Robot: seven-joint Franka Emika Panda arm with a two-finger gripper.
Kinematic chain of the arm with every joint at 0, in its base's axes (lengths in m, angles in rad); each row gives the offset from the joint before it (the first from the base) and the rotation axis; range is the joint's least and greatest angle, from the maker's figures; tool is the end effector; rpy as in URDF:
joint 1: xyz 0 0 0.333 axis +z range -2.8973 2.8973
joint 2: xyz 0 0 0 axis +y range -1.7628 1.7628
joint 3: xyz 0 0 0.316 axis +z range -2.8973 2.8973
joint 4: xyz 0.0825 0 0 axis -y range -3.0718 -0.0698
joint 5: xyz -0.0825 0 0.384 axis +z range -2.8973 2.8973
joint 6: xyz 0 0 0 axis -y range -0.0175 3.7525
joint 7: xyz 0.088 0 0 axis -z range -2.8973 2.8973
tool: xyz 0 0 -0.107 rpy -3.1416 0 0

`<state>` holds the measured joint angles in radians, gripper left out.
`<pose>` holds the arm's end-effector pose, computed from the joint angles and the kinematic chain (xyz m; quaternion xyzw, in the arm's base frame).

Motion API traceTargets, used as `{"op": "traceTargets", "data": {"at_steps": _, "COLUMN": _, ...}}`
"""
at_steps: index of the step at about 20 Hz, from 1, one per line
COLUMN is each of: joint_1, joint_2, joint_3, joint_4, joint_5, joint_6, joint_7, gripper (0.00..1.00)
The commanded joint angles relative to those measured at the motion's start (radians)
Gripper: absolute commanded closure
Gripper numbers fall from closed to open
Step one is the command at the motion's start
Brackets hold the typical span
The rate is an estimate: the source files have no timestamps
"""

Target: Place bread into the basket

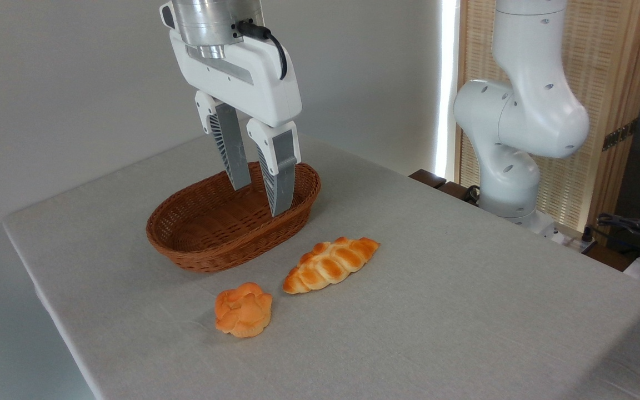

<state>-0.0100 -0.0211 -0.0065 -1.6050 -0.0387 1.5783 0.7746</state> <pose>0.5481 -0.0132 0.6207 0.9227 -0.3851 0.0045 0.0190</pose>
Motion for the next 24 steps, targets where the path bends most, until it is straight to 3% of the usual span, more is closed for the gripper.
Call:
{"op": "traceTargets", "data": {"at_steps": 1, "joint_1": 0.002, "joint_2": 0.0, "joint_3": 0.005, "joint_4": 0.002, "joint_5": -0.018, "joint_6": 0.014, "joint_7": 0.012, "gripper": 0.0}}
{"op": "traceTargets", "data": {"at_steps": 24, "joint_1": 0.001, "joint_2": -0.002, "joint_3": 0.003, "joint_4": -0.004, "joint_5": -0.018, "joint_6": -0.004, "joint_7": 0.012, "gripper": 0.0}}
